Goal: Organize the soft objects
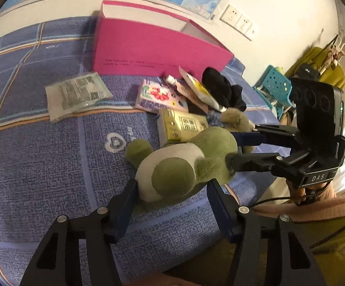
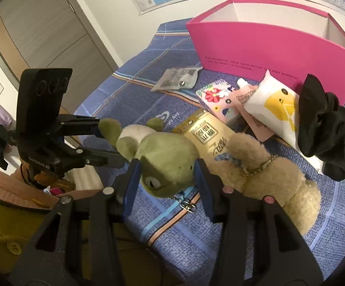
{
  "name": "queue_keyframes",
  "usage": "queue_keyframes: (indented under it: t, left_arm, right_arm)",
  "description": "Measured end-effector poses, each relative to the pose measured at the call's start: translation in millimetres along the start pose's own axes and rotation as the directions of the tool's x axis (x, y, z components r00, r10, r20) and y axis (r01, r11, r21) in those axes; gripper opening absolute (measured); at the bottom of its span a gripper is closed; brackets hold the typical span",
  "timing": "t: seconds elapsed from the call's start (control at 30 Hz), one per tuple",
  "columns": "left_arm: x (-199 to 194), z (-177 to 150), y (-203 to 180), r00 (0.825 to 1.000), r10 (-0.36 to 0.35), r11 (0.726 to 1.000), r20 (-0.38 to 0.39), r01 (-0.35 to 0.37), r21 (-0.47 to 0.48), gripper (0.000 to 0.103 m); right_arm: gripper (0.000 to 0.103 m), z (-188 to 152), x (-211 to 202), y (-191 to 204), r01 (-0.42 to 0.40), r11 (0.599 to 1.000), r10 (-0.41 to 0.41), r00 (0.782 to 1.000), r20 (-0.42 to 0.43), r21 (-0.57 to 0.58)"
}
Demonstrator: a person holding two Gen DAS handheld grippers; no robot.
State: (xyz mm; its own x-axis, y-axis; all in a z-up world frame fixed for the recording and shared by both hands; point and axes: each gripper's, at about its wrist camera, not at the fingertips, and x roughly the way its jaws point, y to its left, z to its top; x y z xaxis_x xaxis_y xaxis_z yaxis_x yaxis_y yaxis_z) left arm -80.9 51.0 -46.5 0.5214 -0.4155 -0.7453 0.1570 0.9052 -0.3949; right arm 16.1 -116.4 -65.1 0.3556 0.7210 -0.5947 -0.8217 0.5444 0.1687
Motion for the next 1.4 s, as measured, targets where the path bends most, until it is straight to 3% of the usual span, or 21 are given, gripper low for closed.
queue_keyframes:
  t: [0.4, 0.9, 1.1, 1.4]
  left_arm:
    - [-37, 27, -18, 0.991, 0.047, 0.995, 0.128, -0.057, 0.077, 0.060]
    - [-58, 140, -29, 0.956, 0.088, 0.974, 0.281, -0.141, 0.175, 0.061]
    - [-43, 191, -19, 0.954, 0.102, 0.975, 0.283, -0.152, 0.162, 0.062]
    - [13, 246, 18, 0.967, 0.148, 0.981, 0.207, -0.170, 0.093, 0.062]
  right_arm:
    - [0.050, 28, -30, 17, 0.016, 0.998, -0.009, 0.993, 0.114, -0.063]
    - [0.049, 115, -73, -6, 0.099, 0.991, -0.067, 0.949, 0.308, -0.089]
    - [0.050, 157, -74, -40, 0.106, 0.993, -0.084, 0.937, 0.339, -0.048]
    - [0.049, 199, -38, -108, 0.095, 0.993, -0.109, 0.954, 0.278, 0.063]
